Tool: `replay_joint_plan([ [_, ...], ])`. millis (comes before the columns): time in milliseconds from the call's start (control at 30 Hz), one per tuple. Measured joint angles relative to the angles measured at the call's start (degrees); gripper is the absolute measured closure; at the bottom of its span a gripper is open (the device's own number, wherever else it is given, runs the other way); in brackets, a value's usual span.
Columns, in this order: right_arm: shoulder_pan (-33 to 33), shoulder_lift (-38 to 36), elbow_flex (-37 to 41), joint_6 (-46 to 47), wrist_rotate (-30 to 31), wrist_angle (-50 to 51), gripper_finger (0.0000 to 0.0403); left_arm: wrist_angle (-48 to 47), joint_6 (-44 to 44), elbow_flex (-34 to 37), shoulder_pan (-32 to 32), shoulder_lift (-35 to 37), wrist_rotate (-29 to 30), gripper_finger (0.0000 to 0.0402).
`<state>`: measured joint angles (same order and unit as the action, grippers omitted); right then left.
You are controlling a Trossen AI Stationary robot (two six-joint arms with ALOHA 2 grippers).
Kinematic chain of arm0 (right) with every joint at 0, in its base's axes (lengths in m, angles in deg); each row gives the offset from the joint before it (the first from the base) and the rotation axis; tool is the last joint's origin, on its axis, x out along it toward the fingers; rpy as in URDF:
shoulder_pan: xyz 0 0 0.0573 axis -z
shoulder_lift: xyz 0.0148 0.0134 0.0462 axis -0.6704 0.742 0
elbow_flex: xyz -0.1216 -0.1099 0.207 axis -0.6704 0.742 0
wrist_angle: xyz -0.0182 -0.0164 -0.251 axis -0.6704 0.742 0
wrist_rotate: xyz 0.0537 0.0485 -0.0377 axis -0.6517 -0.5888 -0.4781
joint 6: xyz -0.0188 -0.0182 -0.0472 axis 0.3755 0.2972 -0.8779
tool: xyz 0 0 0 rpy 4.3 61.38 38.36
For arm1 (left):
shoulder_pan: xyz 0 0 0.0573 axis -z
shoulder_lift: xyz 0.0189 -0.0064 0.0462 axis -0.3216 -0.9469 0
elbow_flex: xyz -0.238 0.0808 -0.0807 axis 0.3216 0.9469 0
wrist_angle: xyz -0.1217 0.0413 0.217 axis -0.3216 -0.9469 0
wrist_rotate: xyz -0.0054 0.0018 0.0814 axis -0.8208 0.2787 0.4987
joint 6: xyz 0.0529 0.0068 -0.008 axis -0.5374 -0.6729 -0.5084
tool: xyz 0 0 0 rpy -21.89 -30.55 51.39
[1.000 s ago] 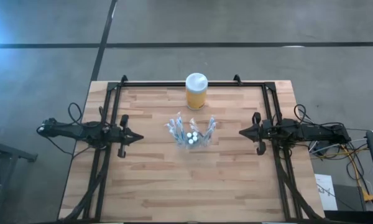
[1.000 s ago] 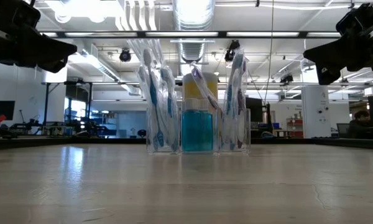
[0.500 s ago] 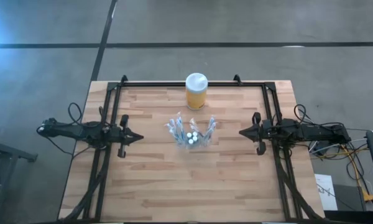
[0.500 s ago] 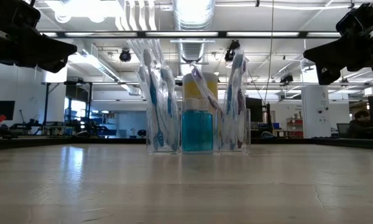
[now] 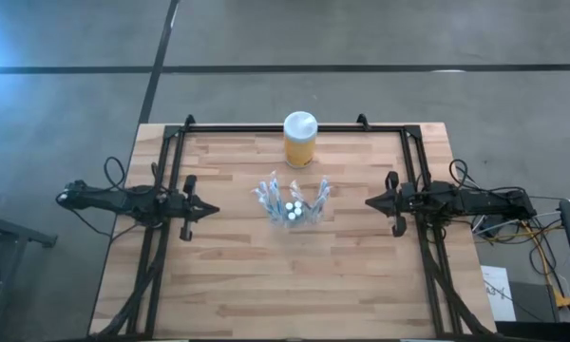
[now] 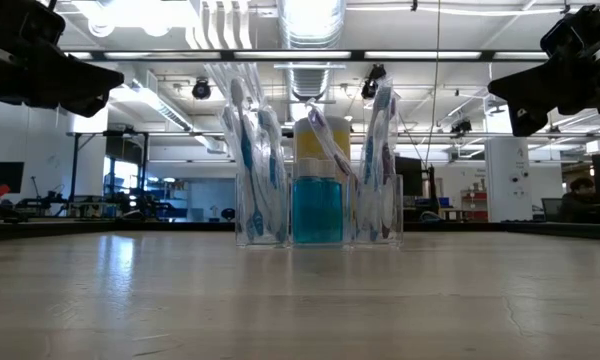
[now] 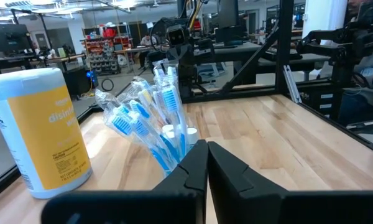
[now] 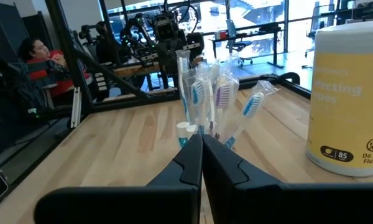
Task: Pick & Place toothbrushing station
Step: Return to Home Position
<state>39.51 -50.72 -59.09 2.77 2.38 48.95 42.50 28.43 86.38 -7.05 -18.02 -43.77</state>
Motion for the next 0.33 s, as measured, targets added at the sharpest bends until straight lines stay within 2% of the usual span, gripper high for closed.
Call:
replay_joint_plan([
  [333, 0.0, 0.0, 0.0, 0.0, 0.0, 0.0, 0.0394, 0.0, 0.0, 0.0, 0.0, 0.0, 0.0, 0.0388],
])
